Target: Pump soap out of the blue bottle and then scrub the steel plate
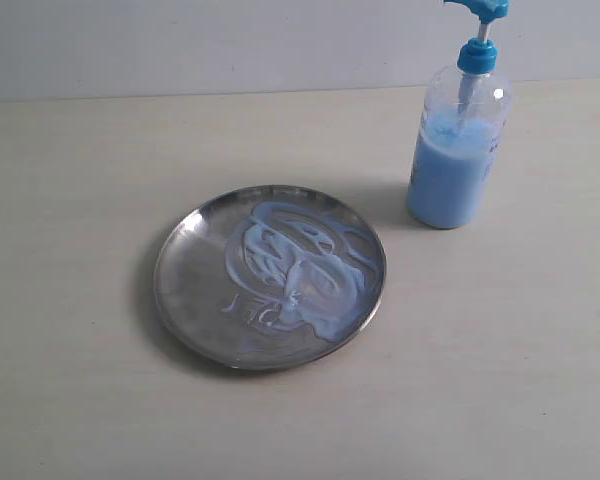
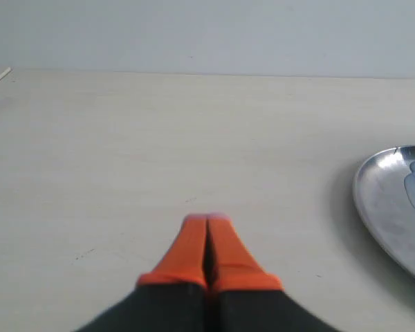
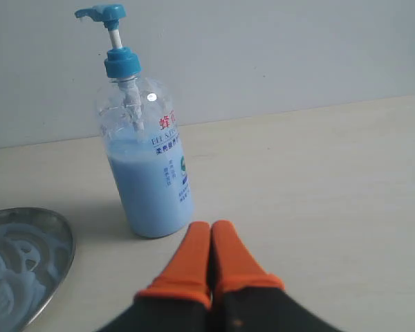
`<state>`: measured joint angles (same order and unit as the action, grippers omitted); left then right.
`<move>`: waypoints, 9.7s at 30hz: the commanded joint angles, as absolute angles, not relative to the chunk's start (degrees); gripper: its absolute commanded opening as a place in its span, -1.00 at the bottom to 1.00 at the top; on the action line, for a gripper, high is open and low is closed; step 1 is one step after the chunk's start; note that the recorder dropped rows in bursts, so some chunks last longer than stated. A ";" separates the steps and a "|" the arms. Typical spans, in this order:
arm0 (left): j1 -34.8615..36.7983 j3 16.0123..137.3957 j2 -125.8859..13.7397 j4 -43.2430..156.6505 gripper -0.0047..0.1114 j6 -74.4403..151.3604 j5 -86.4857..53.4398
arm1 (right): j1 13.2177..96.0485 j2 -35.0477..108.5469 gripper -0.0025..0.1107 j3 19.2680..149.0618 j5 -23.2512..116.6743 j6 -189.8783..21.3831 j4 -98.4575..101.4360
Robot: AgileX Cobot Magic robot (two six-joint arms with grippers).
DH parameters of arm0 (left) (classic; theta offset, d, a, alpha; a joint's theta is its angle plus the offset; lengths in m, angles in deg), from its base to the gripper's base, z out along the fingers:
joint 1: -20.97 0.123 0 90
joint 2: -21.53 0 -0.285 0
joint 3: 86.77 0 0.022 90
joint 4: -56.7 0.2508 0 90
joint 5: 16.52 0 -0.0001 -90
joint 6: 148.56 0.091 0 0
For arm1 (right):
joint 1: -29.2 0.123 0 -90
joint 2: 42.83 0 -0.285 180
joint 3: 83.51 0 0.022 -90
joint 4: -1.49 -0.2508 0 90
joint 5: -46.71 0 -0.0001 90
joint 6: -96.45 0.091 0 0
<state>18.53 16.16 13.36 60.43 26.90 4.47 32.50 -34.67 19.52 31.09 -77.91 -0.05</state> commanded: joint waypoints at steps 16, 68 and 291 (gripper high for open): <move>18.43 16.01 13.74 60.66 -0.92 26.68 3.83 | 32.18 -35.05 -0.96 19.27 31.46 -77.94 -0.03; 18.43 16.01 13.74 60.66 -0.92 26.68 3.83 | 32.18 20.62 -0.96 54.60 30.57 -77.94 -0.05; 18.45 16.01 13.74 60.66 -0.92 26.71 3.61 | 61.54 57.87 -0.96 48.85 82.34 -111.01 -15.82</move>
<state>18.53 16.16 13.36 60.43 26.90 4.47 61.46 58.66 48.09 76.44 -109.70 -16.75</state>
